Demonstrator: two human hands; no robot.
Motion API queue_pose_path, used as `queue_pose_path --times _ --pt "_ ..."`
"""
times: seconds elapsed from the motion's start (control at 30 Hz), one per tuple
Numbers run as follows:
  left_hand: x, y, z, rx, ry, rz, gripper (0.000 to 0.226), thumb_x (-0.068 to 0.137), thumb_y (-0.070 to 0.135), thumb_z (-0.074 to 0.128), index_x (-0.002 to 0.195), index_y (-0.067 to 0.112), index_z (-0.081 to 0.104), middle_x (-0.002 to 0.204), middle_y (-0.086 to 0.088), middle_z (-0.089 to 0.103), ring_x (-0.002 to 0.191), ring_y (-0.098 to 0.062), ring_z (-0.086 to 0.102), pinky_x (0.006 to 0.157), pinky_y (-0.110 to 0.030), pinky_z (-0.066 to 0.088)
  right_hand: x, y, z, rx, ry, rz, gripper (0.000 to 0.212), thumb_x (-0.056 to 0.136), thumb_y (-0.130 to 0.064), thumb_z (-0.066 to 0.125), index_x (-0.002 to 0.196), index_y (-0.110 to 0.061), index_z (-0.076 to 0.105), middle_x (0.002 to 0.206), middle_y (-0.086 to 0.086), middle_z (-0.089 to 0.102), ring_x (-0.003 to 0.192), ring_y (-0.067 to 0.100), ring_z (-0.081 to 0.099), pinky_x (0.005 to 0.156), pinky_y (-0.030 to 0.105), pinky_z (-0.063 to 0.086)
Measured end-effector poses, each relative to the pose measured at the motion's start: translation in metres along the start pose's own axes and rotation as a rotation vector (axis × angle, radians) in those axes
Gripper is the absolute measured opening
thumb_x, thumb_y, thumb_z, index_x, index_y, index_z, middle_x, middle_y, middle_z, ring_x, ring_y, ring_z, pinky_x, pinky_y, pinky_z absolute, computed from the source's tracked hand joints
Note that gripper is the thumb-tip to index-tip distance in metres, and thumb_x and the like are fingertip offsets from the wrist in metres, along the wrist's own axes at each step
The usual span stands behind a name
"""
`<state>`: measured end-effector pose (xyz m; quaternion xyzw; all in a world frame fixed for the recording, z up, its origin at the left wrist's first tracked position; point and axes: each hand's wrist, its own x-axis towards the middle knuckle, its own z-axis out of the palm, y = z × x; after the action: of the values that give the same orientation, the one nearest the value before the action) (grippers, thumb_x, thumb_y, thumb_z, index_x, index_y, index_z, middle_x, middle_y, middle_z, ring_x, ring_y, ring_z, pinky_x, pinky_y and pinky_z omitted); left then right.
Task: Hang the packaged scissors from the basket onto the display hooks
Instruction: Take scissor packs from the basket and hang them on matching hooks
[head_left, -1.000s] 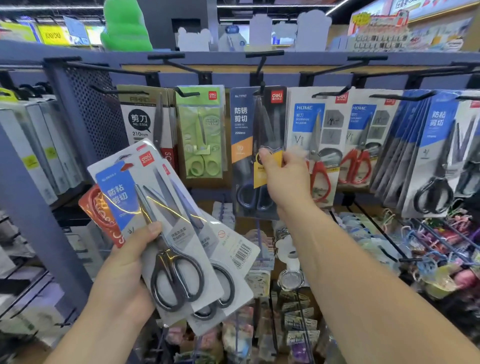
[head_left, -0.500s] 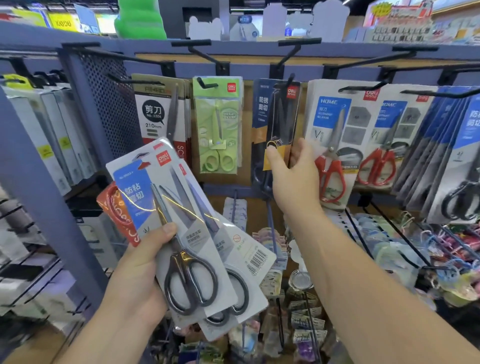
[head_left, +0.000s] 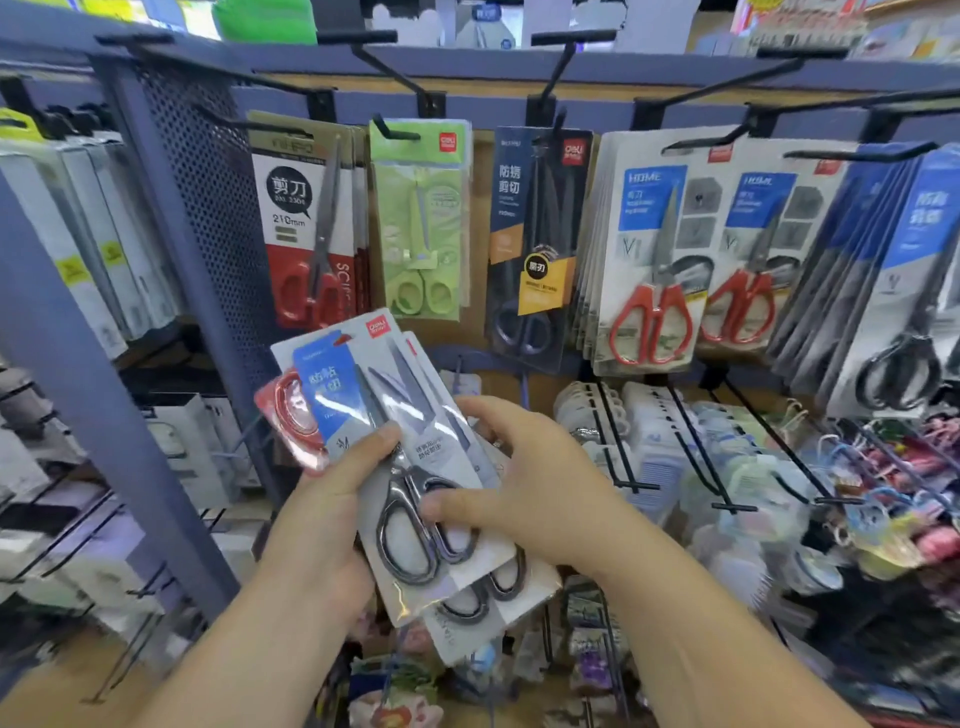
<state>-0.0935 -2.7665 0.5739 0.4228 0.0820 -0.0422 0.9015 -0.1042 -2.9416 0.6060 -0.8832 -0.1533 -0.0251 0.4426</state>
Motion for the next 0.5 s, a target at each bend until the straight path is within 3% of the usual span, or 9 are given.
queue_pose_path --times 0.07,0.13,0.2,0.3,0.37,0.5 --pt "-0.003 -0.005 0.002 -0.001 0.002 -0.020 0.049 0.080 0.025 0.076 0.127 0.013 0.073 0.120 -0.018 0.077 0.103 -0.036 0.077 0.091 -0.053 0.061 -0.001 0.009 -0.002 0.076 0.034 0.009 0.047 0.087 -0.037 0.083 0.130 -0.044 0.065 0.117 -0.027 0.070 0.111 -0.014 0.059 0.094 0.019 0.052" --pt "-0.009 -0.010 0.007 -0.009 -0.006 -0.023 0.055 0.081 0.031 0.075 0.133 0.013 0.069 0.124 -0.016 0.076 0.108 -0.032 0.077 0.084 -0.045 0.063 -0.005 0.015 -0.004 0.177 0.088 0.042 0.028 0.098 -0.029 0.072 0.125 -0.038 0.070 0.116 -0.019 0.075 0.109 -0.001 0.068 0.097 0.039 0.057" --pt "-0.013 -0.016 0.013 -0.025 -0.019 -0.013 0.059 0.080 0.032 0.073 0.136 0.012 0.067 0.126 -0.015 0.076 0.111 -0.030 0.076 0.081 -0.041 0.063 -0.010 0.021 -0.007 0.227 0.141 0.070 0.023 0.103 -0.027 0.064 0.125 -0.034 0.070 0.116 -0.013 0.076 0.107 0.007 0.072 0.095 0.046 0.058" --pt "-0.019 -0.024 0.021 -0.015 -0.043 -0.007 0.055 0.083 0.030 0.070 0.134 0.011 0.067 0.125 -0.014 0.076 0.111 -0.029 0.076 0.089 -0.043 0.057 -0.020 0.027 -0.012 0.319 0.165 0.101 0.017 0.105 -0.027 0.062 0.120 -0.033 0.067 0.112 -0.008 0.077 0.103 0.011 0.074 0.093 0.046 0.058" --pt "-0.023 -0.029 0.030 -0.005 -0.071 -0.006 0.049 0.085 0.027 0.066 0.132 0.011 0.069 0.122 -0.013 0.077 0.107 -0.028 0.077 0.083 -0.041 0.061 -0.026 0.034 -0.020 0.387 0.198 0.103 0.014 0.105 -0.029 0.061 0.118 -0.032 0.066 0.109 -0.010 0.077 0.100 0.010 0.073 0.089 0.043 0.058" --pt "-0.029 -0.046 0.047 0.058 -0.138 0.020 0.031 0.080 0.011 0.068 0.108 0.012 0.079 0.107 -0.012 0.081 0.089 -0.024 0.080 0.067 -0.033 0.064 -0.041 0.045 -0.041 0.545 0.302 0.073 0.011 0.108 -0.025 0.055 0.116 -0.022 0.062 0.076 -0.024 0.068 0.068 -0.006 0.062 0.065 0.015 0.047"
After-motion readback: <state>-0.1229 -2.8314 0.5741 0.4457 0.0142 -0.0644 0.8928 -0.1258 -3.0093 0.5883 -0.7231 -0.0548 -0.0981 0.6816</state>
